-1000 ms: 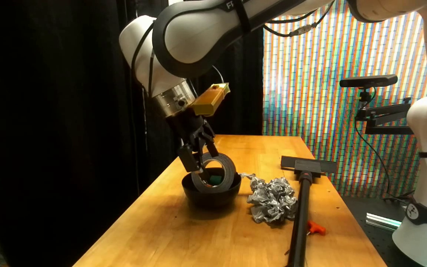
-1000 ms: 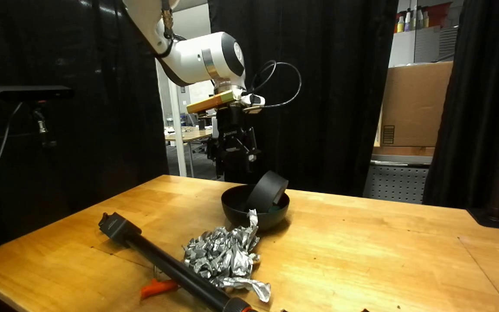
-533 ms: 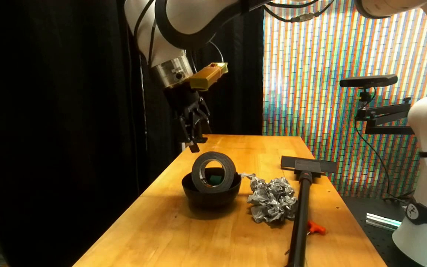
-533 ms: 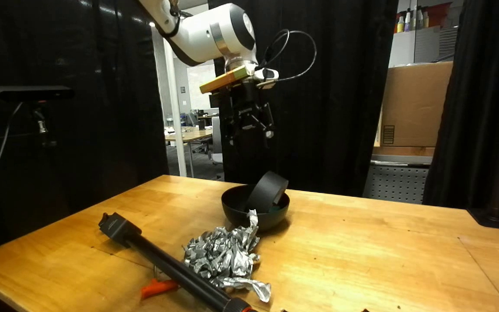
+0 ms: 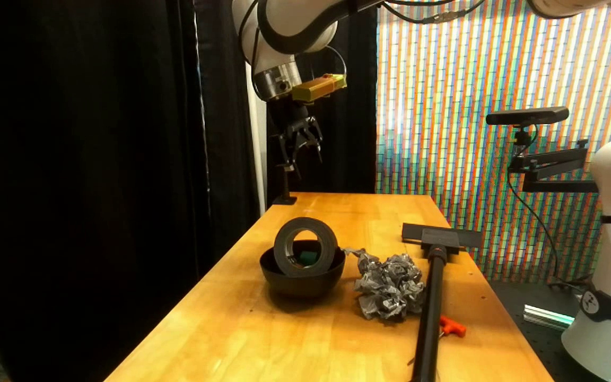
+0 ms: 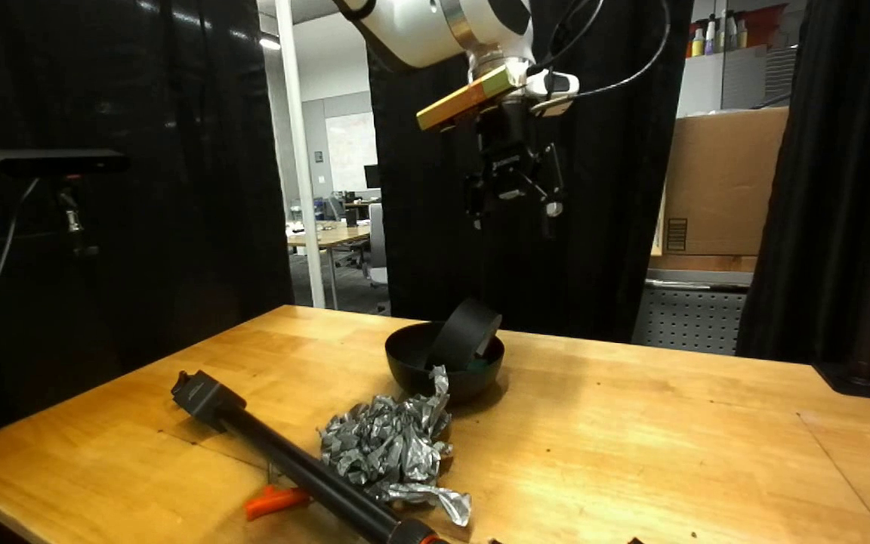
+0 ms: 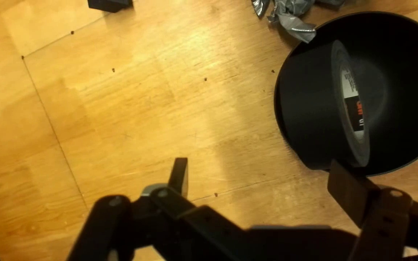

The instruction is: Pick up the tape and green block from the table and put them in the black bowl.

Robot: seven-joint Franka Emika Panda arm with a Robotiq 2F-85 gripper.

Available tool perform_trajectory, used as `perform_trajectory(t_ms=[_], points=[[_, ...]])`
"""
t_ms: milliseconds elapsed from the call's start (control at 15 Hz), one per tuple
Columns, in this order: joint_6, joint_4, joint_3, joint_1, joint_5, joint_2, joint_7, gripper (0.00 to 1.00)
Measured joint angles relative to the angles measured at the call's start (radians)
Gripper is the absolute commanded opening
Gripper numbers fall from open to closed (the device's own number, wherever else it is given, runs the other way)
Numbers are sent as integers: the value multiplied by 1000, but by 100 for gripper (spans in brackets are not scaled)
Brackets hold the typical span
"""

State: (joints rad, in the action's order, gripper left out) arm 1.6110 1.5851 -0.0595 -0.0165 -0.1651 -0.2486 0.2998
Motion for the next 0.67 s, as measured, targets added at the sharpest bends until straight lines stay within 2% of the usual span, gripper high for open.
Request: perform_trajectory(t_ms=[400,667], points=[[33,80,-13,46,37,37,-4,100],[43,96,-14,49,38,46,-7,100]])
